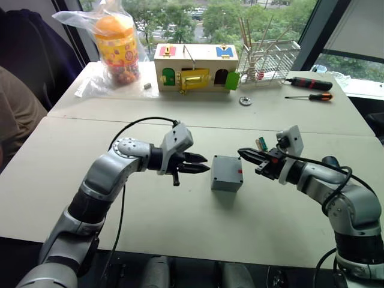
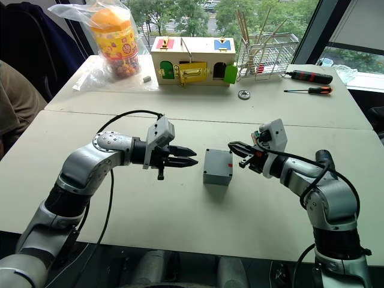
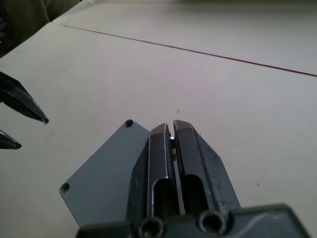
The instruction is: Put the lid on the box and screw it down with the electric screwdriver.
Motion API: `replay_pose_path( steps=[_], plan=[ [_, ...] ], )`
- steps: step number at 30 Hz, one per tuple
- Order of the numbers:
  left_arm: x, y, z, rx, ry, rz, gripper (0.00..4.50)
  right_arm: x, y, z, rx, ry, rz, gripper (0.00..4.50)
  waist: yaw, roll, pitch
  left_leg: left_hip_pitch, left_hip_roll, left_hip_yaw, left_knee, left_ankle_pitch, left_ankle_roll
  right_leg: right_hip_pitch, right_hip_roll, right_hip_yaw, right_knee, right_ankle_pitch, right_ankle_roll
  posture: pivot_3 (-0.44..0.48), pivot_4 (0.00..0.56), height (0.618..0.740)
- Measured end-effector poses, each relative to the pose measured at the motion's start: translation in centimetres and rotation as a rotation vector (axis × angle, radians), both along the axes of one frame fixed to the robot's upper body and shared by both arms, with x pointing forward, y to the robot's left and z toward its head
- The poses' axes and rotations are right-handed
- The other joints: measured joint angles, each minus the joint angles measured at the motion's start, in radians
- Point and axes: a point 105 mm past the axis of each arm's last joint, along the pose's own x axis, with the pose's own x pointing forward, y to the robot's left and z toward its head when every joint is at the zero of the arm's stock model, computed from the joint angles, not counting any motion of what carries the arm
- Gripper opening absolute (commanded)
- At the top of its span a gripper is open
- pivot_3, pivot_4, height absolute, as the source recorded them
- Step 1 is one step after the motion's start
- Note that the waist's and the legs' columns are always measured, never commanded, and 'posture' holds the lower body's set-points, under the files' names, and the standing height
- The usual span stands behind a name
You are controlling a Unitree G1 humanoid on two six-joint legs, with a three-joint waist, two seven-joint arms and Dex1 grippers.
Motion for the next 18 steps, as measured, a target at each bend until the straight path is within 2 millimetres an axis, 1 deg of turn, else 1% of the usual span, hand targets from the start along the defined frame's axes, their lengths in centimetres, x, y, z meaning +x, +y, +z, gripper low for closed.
replay_pose_path(
  steps=[5,18],
  plan=[
    [0.12,0.00,0.01,-0.001,-0.004,0.011,1.20,0.15,0.15,-0.65,-0.014,0.015,0.003,0.03,0.000,0.000,0.000,0.000,0.000,0.000,0.000,0.000,0.000,0.000,0.000,0.000,0.000,0.000,0.000,0.000,0.150,0.708],
    [0.22,0.03,-0.01,-0.001,-0.005,0.019,1.20,0.64,-0.31,-0.98,-0.023,0.003,-0.018,0.03,0.000,0.000,0.000,0.000,0.000,0.000,0.000,0.000,0.000,0.000,0.000,0.000,0.000,0.000,0.000,0.000,0.150,0.708]
  ],
)
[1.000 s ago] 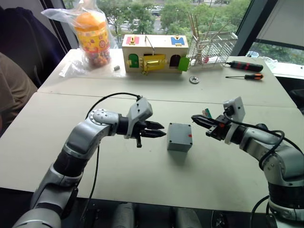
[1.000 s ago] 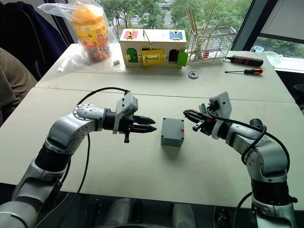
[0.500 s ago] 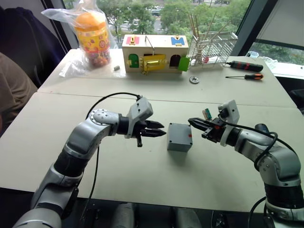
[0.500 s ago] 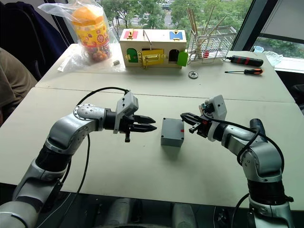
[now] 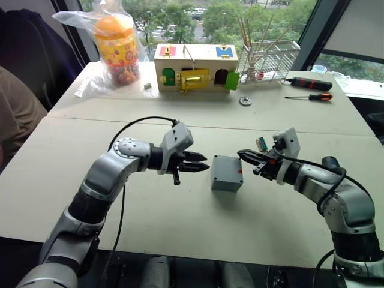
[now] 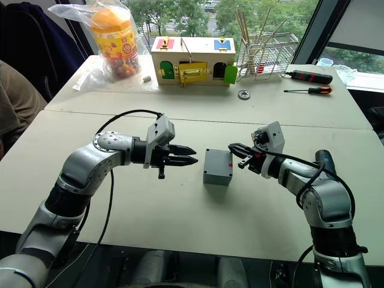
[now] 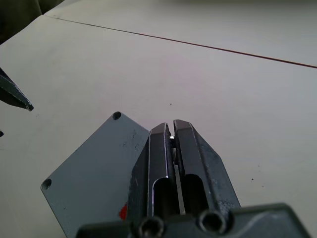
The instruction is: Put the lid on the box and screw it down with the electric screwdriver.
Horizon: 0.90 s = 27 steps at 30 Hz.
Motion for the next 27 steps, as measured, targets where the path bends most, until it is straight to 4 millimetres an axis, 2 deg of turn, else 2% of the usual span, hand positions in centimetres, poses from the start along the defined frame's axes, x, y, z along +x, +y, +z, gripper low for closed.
replay_pose_path(
  steps=[10,13,18,21,24,26,27],
  plan=[
    [0.0,-0.1,-0.1,-0.006,0.005,-0.001,1.20,0.0,0.2,-0.4,-0.014,0.012,0.009,0.03,0.000,0.000,0.000,0.000,0.000,0.000,0.000,0.000,0.000,0.000,0.000,0.000,0.000,0.000,0.000,0.000,0.150,0.708],
    [0.1,-0.1,-0.1,-0.007,0.005,-0.001,1.20,-0.1,0.3,-0.5,-0.022,0.016,0.019,0.90,0.000,0.000,0.000,0.000,0.000,0.000,0.000,0.000,0.000,0.000,0.000,0.000,0.000,0.000,0.000,0.000,0.150,0.708],
    [0.1,-0.2,-0.1,-0.012,0.010,0.001,1.20,-0.1,0.4,-0.6,-0.035,0.015,0.027,3.38,0.000,0.000,0.000,0.000,0.000,0.000,0.000,0.000,0.000,0.000,0.000,0.000,0.000,0.000,0.000,0.000,0.150,0.708],
    [0.0,-0.6,0.0,-0.029,0.002,-0.008,1.20,-0.2,-0.2,-0.4,-0.064,0.015,0.023,4.46,0.001,0.000,0.000,0.000,0.000,0.000,0.000,0.000,0.000,0.000,0.000,0.000,0.000,0.000,0.000,0.000,0.150,0.708],
    [-0.2,-1.0,0.2,-0.046,0.004,-0.026,1.20,-0.3,-1.7,0.3,-0.074,0.043,-0.015,4.46,0.002,0.001,0.000,0.000,0.000,0.000,0.000,0.000,0.000,0.000,0.000,0.000,0.000,0.000,0.000,0.000,0.150,0.708],
    [-0.5,-1.4,0.5,-0.062,0.007,-0.056,1.20,-0.5,-4.4,2.7,-0.120,0.045,-0.090,4.46,0.003,0.002,0.001,-0.001,-0.001,0.000,0.000,0.000,0.000,0.000,-0.001,0.000,0.000,0.000,0.000,0.000,0.150,0.708],
    [-0.8,-1.9,0.9,-0.069,-0.003,-0.081,1.20,-0.7,-6.5,4.7,-0.155,0.029,-0.151,4.46,0.005,0.002,0.001,-0.002,-0.001,0.000,0.001,0.000,0.001,0.000,-0.001,0.000,0.000,0.000,0.000,0.000,0.150,0.708]
  ],
)
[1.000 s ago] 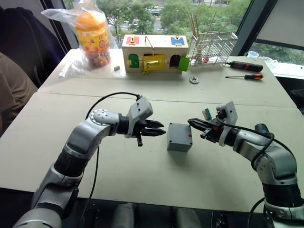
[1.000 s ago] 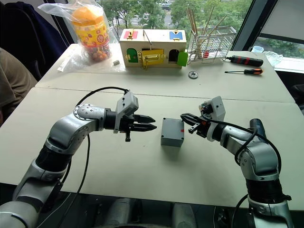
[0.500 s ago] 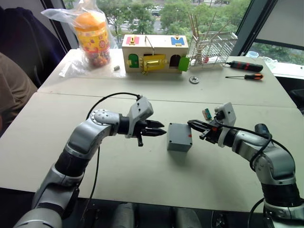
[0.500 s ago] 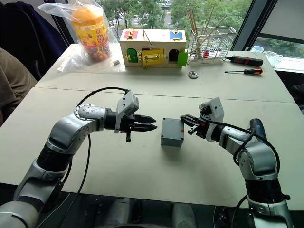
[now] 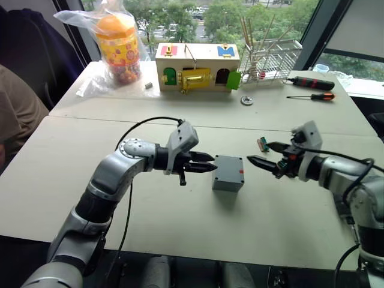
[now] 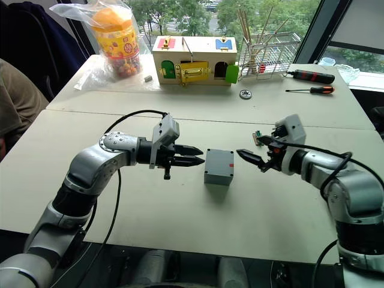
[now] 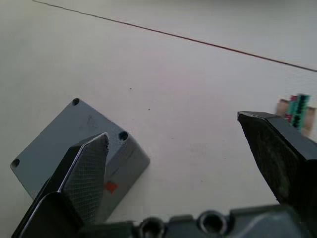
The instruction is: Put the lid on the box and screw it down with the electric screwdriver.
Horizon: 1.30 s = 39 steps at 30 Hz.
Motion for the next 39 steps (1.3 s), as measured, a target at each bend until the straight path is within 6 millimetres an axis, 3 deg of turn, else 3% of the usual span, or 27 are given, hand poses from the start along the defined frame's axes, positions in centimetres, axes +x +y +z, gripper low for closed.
replay_pose_path(
  steps=[2,4,11,13,17,28,35,39],
  plan=[
    [-0.7,-0.6,0.5,-0.006,-0.029,-0.051,1.20,-0.9,-2.7,2.4,-0.063,-0.007,-0.070,4.46,0.000,0.000,0.000,0.000,0.000,0.000,-0.001,-0.001,0.002,0.000,0.000,0.000,-0.002,0.000,0.000,0.000,0.150,0.708],
    [-1.5,-1.4,0.6,-0.009,-0.057,-0.101,1.20,-2.1,-4.6,3.2,-0.107,0.061,-0.106,4.46,-0.004,0.000,0.000,0.001,0.001,0.000,-0.002,-0.002,0.003,0.001,0.000,0.000,-0.002,0.000,0.000,0.000,0.150,0.708],
    [-4.3,-2.9,1.0,0.000,-0.124,-0.247,1.20,-5.4,-11.4,2.6,-0.093,0.429,-0.358,4.46,-0.007,0.002,0.000,0.003,0.001,0.001,-0.002,-0.003,0.005,0.001,0.001,0.002,-0.001,0.000,0.000,0.000,0.150,0.708],
    [-5.0,-3.1,1.1,-0.006,-0.140,-0.273,1.20,-6.2,-12.6,1.4,-0.067,0.524,-0.404,4.46,-0.007,0.002,0.000,0.003,0.001,0.001,-0.002,-0.003,0.005,0.001,0.001,0.002,-0.002,0.000,0.000,0.000,0.150,0.708],
    [-5.3,-3.4,1.2,-0.023,-0.153,-0.275,1.20,-7.2,-13.6,-2.0,-0.033,0.684,-0.420,4.46,-0.005,0.002,-0.001,0.003,0.000,0.002,-0.002,-0.002,0.004,0.001,0.000,0.002,-0.001,0.000,0.000,0.000,0.150,0.708],
    [-4.8,-3.0,-0.1,-0.005,-0.125,-0.183,1.20,-7.1,-14.5,-6.5,-0.022,0.819,-0.447,4.46,-0.004,0.002,0.000,0.003,0.000,0.002,-0.001,0.000,0.001,0.001,0.001,0.002,-0.001,0.000,0.000,0.000,0.150,0.708],
    [-4.6,-3.1,-0.1,-0.012,-0.120,-0.155,1.20,-5.5,-15.5,-7.5,-0.069,0.812,-0.460,4.46,-0.007,0.002,0.000,0.003,0.000,0.002,-0.001,0.000,0.000,0.002,0.001,0.002,-0.001,0.000,0.000,0.000,0.150,0.708],
    [-4.5,-3.1,-0.2,-0.013,-0.111,-0.144,1.20,-4.8,-16.1,-7.8,-0.105,0.807,-0.456,3.43,-0.008,-0.001,-0.001,0.005,0.000,0.002,0.000,0.000,0.000,0.005,0.001,0.002,-0.002,0.000,0.000,0.000,0.150,0.708]
  ],
)
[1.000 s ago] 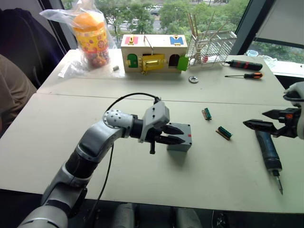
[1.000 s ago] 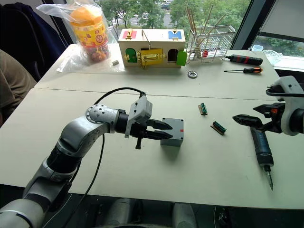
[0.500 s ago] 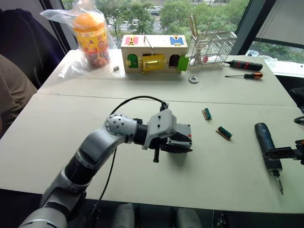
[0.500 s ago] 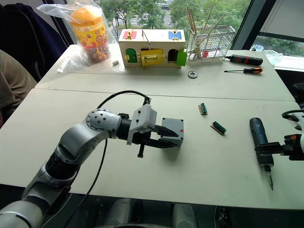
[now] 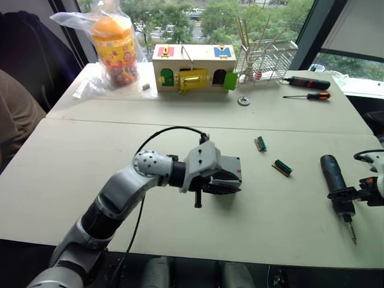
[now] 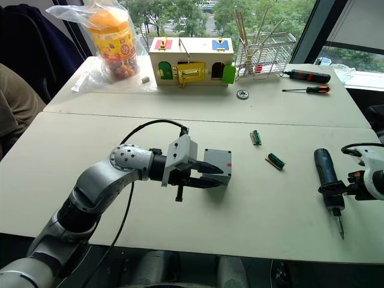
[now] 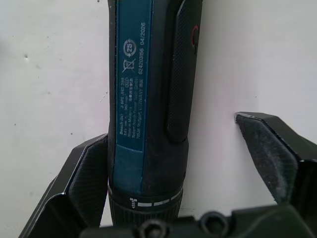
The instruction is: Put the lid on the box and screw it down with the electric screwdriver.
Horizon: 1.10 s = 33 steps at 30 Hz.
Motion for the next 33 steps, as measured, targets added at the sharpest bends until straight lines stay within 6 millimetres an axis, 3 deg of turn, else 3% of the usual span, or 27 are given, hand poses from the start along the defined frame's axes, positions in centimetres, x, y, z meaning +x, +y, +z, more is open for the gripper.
replay_pose_path(
  steps=[4,5,14,18,20,23,25,28,33],
  plan=[
    [0.1,0.1,-0.1,0.004,0.005,0.014,1.20,0.3,-0.1,-0.3,-0.011,0.022,0.043,1.95,0.001,-0.001,0.000,0.008,0.000,0.000,0.000,-0.001,0.002,0.010,0.000,0.000,-0.003,0.000,0.000,0.000,0.150,0.708],
    [0.2,0.1,-0.1,0.005,0.004,0.017,1.20,0.4,-0.1,-0.4,-0.018,0.030,0.053,1.83,0.002,-0.001,0.000,0.008,0.000,0.000,0.000,-0.001,0.002,0.010,0.000,0.000,-0.003,0.000,0.000,0.000,0.150,0.708],
    [1.9,0.9,-0.6,-0.002,0.035,0.081,1.20,1.2,-0.5,0.2,-0.090,-0.015,0.104,1.83,0.001,0.000,0.000,0.008,-0.001,0.001,0.000,-0.001,0.002,0.009,-0.002,0.000,-0.002,0.000,0.000,0.000,0.150,0.708],
    [3.9,2.0,-0.8,-0.014,0.064,0.145,1.20,4.2,0.3,4.6,-0.051,-0.245,0.041,1.83,-0.004,0.012,0.002,0.007,-0.002,0.004,-0.004,0.000,0.000,0.004,-0.003,0.001,-0.001,0.000,0.000,0.000,0.150,0.708],
    [4.8,2.3,-0.6,-0.020,0.065,0.161,1.20,6.0,2.2,8.4,0.044,-0.451,0.045,1.83,-0.003,0.013,0.003,0.007,-0.001,0.004,-0.007,0.000,-0.001,0.002,-0.002,0.001,0.000,0.000,0.000,0.000,0.150,0.708],
    [6.0,2.7,-0.9,-0.016,0.079,0.180,1.20,8.1,8.7,14.8,0.298,-0.891,0.170,1.83,-0.005,0.012,0.004,0.007,0.002,0.002,-0.008,0.001,-0.003,0.001,0.003,0.000,0.000,-0.001,-0.001,0.000,0.150,0.708],
    [6.3,2.8,-1.1,-0.013,0.086,0.171,1.20,7.8,12.7,17.1,0.444,-1.109,0.237,1.83,0.000,0.011,0.004,0.007,0.002,-0.001,-0.008,0.003,-0.005,0.001,0.004,-0.002,0.002,-0.001,-0.001,0.000,0.150,0.708],
    [6.7,3.0,-1.6,-0.002,0.104,0.175,1.20,6.6,16.5,17.6,0.568,-1.305,0.230,1.83,0.019,0.011,0.004,0.005,0.001,-0.001,-0.006,0.004,-0.007,0.001,0.001,-0.002,0.003,-0.001,-0.001,0.000,0.150,0.708],
    [7.3,2.5,-1.9,0.007,0.104,0.178,1.20,5.0,19.9,15.7,0.698,-1.339,0.204,1.83,0.032,0.011,0.004,-0.001,-0.003,-0.001,-0.002,0.001,-0.001,0.001,-0.002,-0.002,0.002,0.000,0.001,0.000,0.150,0.708]
  ],
)
